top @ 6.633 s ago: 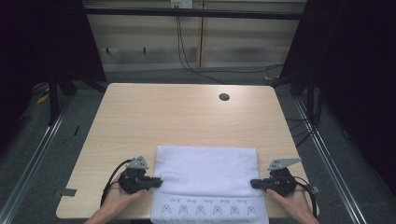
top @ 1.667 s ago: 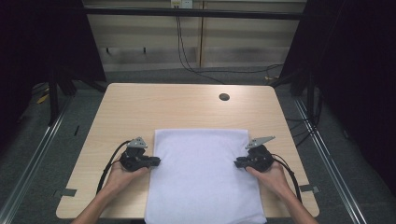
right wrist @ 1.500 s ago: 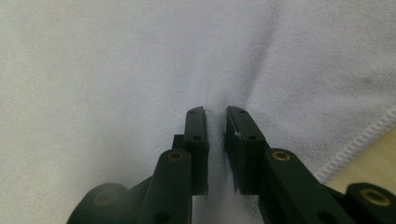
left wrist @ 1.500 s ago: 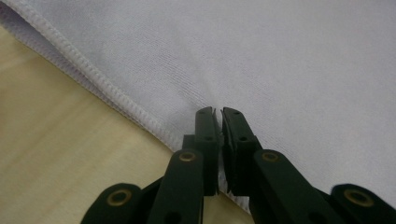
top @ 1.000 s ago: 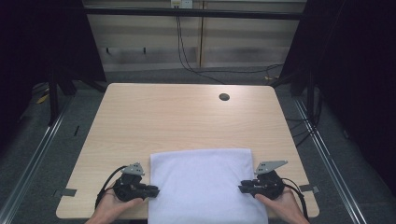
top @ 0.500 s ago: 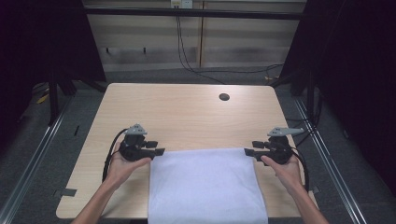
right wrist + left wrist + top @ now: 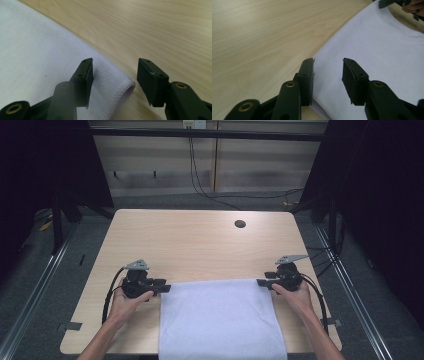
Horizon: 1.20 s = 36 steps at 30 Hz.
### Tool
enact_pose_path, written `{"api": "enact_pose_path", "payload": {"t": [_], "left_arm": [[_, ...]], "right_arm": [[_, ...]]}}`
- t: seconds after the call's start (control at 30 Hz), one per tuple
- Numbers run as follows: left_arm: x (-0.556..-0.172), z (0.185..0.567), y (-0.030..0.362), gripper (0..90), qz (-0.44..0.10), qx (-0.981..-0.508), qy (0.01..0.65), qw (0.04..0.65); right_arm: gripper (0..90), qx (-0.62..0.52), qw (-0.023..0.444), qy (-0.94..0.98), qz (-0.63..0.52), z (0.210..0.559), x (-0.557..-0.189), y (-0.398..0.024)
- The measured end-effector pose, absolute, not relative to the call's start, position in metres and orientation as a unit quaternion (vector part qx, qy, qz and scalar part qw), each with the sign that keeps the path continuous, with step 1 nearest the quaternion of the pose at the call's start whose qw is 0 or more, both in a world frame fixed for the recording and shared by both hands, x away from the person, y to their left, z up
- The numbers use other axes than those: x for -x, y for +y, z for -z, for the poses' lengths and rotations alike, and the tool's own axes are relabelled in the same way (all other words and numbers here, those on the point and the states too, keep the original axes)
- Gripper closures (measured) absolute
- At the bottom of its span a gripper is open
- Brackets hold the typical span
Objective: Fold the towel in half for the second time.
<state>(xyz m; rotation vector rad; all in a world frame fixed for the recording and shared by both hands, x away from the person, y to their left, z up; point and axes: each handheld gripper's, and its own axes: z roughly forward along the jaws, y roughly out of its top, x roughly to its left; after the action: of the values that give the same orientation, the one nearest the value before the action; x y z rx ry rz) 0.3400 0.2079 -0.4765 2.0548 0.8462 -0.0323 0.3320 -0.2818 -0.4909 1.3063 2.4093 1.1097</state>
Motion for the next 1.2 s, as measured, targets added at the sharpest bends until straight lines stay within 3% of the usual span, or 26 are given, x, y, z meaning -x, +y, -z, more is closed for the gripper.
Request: {"api": "enact_pose_path", "payload": {"t": [0.1, 0.17, 0.43, 0.5, 0.73, 1.03, 1.2], "left_arm": [[-0.342, 0.479, 0.212, 57.6, 0.012, -0.832, 0.337, 0.441], [-0.345, 0.482, 0.213, 53.0, 0.012, -0.832, 0.338, 0.439], [-0.349, 0.489, 0.206, 54.9, 0.007, -0.845, 0.322, 0.427], [-0.347, 0.490, 0.203, 56.3, -0.011, -0.846, 0.321, 0.426], [-0.352, 0.495, 0.190, 57.7, -0.001, -0.861, 0.307, 0.406], [-0.348, 0.499, 0.190, 83.6, 0.013, -0.865, 0.311, 0.393], [-0.352, 0.498, 0.189, 87.3, 0.019, -0.855, 0.323, 0.406]], "right_arm": [[50.9, -0.435, 0.086, 0.822, -0.358, 0.497, -0.334, -0.277], [58.1, -0.438, 0.087, 0.824, -0.348, 0.497, -0.333, -0.277], [80.5, -0.454, 0.089, 0.812, -0.357, 0.499, -0.319, -0.288], [81.8, -0.457, 0.101, 0.810, -0.354, 0.499, -0.311, -0.292], [83.0, -0.468, 0.110, 0.797, -0.364, 0.501, -0.297, -0.297], [84.7, -0.475, 0.100, 0.795, -0.364, 0.501, -0.299, -0.298], [85.8, -0.483, 0.086, 0.788, -0.371, 0.500, -0.303, -0.297]]}}
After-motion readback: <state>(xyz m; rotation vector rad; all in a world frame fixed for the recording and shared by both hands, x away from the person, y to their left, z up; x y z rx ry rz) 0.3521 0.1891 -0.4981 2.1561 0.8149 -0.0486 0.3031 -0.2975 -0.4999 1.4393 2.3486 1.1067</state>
